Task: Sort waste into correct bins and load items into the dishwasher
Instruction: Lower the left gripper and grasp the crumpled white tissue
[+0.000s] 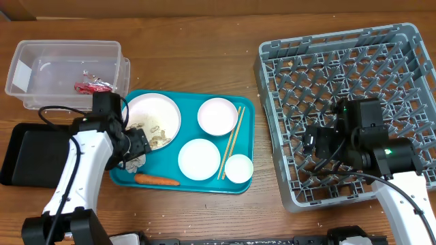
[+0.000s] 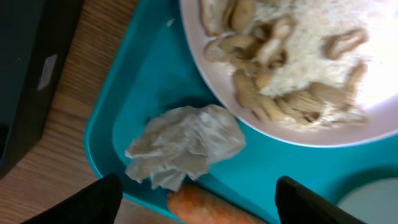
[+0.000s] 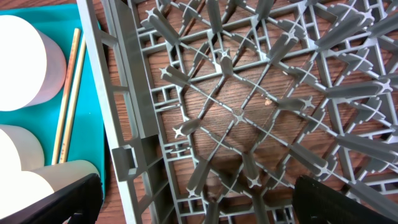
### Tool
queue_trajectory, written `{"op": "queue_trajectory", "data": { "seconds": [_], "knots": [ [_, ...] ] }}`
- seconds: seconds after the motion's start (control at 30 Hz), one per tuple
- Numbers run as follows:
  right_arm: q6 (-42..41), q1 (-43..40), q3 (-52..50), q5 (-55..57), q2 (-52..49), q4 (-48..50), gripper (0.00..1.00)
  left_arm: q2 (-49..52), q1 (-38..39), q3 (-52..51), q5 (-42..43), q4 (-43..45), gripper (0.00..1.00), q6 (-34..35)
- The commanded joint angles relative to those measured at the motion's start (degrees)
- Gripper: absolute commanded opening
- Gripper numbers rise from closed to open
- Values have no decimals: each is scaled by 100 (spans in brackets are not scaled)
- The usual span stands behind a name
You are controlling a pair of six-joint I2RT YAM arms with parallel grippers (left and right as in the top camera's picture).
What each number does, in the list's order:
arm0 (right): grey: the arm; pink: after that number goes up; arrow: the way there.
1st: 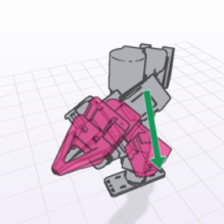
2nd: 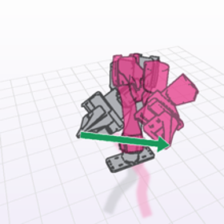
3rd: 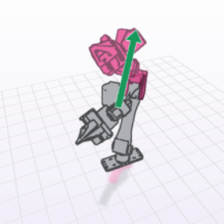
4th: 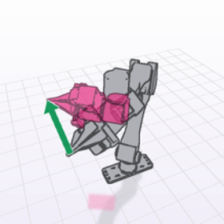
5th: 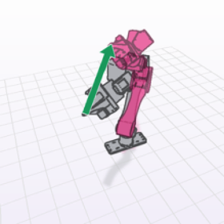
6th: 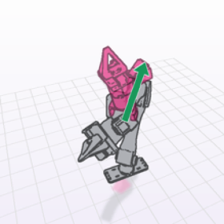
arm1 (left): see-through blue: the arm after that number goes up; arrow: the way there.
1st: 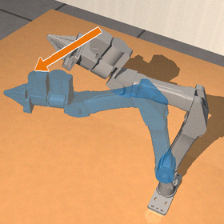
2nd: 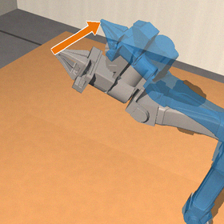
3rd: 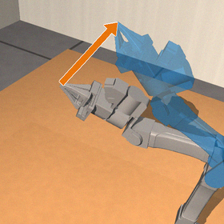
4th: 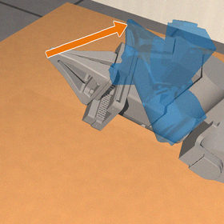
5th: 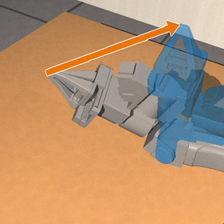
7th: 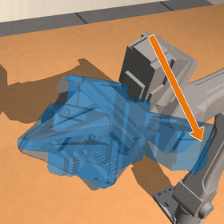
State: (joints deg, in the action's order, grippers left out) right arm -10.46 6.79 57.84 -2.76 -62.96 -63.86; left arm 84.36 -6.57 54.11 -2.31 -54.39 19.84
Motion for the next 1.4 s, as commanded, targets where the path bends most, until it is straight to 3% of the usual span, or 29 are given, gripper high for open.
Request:
{"op": "queue_trajectory", "data": {
  "seconds": [0.0,0.17,0.43,0.57,1.37],
  "knots": [
    [20,-11,192,-28,9,22,100,142,22,-256,-273,162,77,133],
    [20,-11,192,-28,9,24,100,352,22,-361,-262,273,72,164],
    [20,-11,192,-31,9,20,100,385,22,-361,-262,376,21,164],
    [20,-11,192,-28,9,22,100,385,22,-361,-260,378,4,162],
    [22,-11,192,20,9,-59,100,138,22,809,-260,-951,4,133]
  ]
}}
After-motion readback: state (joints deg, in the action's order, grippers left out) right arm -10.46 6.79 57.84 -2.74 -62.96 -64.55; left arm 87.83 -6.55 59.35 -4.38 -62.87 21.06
